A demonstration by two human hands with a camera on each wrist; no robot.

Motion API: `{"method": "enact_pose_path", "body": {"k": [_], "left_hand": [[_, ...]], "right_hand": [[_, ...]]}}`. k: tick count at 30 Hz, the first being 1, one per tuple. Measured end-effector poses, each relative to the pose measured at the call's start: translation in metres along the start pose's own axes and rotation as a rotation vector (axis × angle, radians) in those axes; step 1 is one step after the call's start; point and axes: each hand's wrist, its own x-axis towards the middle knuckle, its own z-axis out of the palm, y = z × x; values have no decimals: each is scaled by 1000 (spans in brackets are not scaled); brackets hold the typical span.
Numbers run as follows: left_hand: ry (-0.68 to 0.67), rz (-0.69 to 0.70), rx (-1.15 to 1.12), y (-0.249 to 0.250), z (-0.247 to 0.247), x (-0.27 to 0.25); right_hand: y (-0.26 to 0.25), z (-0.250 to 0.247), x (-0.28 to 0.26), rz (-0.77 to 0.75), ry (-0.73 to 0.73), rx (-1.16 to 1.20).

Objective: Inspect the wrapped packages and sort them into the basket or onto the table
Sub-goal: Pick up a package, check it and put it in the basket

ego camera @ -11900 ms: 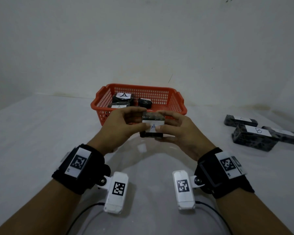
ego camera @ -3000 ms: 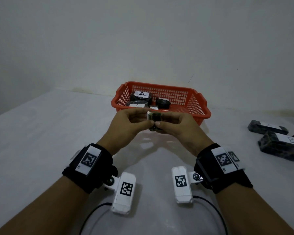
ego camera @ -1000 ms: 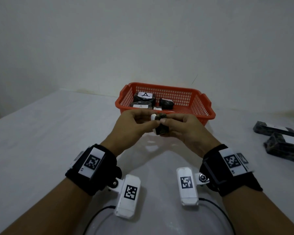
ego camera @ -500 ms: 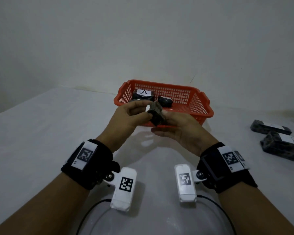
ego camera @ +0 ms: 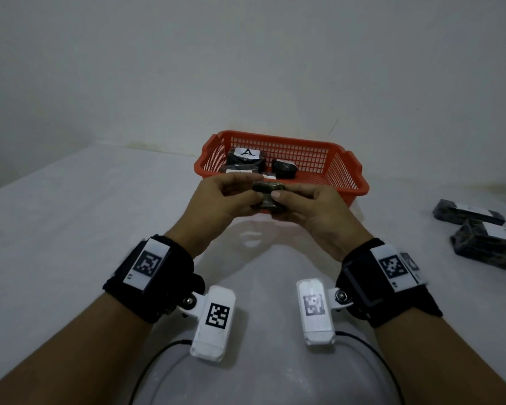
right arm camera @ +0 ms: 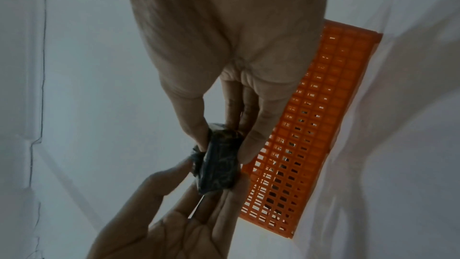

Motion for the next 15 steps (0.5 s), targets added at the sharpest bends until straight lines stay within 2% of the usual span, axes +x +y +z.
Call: {"method": "enact_pose_path", "body": {"k": [4,7,9,12,15], "left_hand": [[27,58,130,0,1,0],[66,76,139,-2,-2,3],[55,89,151,-1,-3,3],[11,122,157,0,-2,1],[-22,66,75,1,-1,0]], "right_hand": [[0,-2,-1,0,-26,-5],[-4,2,-2,86,-80,55],[-4,3,-2,117,-59,95],[-3,1,0,85,20,95],[-2,-4,-1,21,12,92]]}}
